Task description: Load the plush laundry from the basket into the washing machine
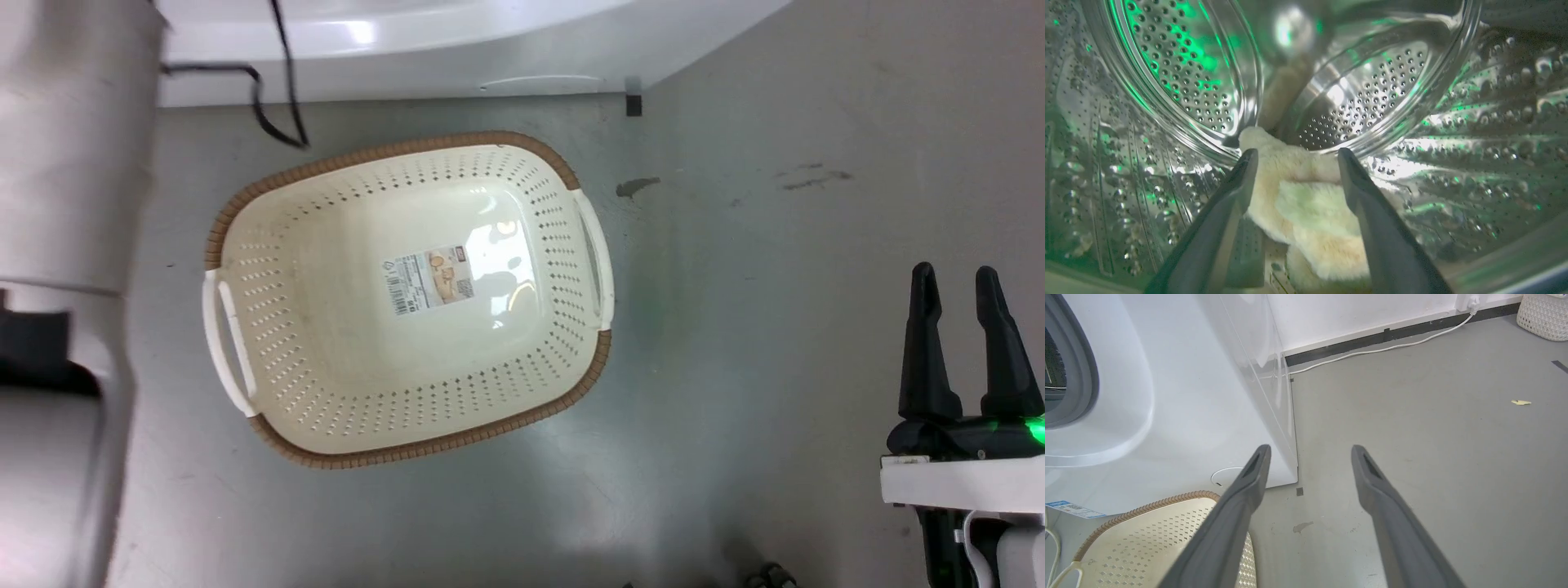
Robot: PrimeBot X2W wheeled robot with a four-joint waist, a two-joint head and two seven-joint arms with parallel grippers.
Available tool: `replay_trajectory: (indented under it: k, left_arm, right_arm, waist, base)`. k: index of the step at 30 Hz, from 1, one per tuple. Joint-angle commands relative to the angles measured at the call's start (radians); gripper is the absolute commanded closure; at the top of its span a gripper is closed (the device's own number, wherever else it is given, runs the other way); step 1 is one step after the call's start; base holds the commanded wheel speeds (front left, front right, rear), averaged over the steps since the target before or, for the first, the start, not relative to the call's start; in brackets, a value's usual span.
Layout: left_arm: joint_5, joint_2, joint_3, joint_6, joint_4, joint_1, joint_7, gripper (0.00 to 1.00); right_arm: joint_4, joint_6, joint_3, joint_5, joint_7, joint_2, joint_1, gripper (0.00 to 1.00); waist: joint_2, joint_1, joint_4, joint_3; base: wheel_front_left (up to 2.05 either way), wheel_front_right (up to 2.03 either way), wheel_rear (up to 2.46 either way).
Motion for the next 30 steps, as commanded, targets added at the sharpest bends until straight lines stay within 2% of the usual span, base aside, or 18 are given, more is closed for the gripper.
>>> replay_trajectory:
  k: [1,13,30]
  left_arm:
    - [-0.005,-0.008,-0.003,-0.001,0.007,0.029,-0.008,0.0]
    - [-0.028,-0.066,-0.025,-0.015,0.051,0.154,-0.037,0.0]
    - [-0.061,-0.121,-0.046,-0.042,0.063,0.418,-0.055,0.0]
  right_arm:
    - [-0.002,0.001,-0.003,-0.009,-0.004,-0.002,-0.015,0.0]
    - [0.023,0.001,-0.01,-0.046,0.009,-0.002,-0.024,0.0]
    - [0.05,0.001,-0.015,-0.077,0.05,-0.002,0.018,0.0]
  waist:
    - [-0.0001,0.0,0.012,-0.012]
    - [-0.0001,0.0,0.078,-0.109]
    - [-0.0001,0.0,0.164,-0.341]
  base:
    - [0.0,0.0,0.0]
    - [0.0,0.0,0.0]
    - [0.0,0.0,0.0]
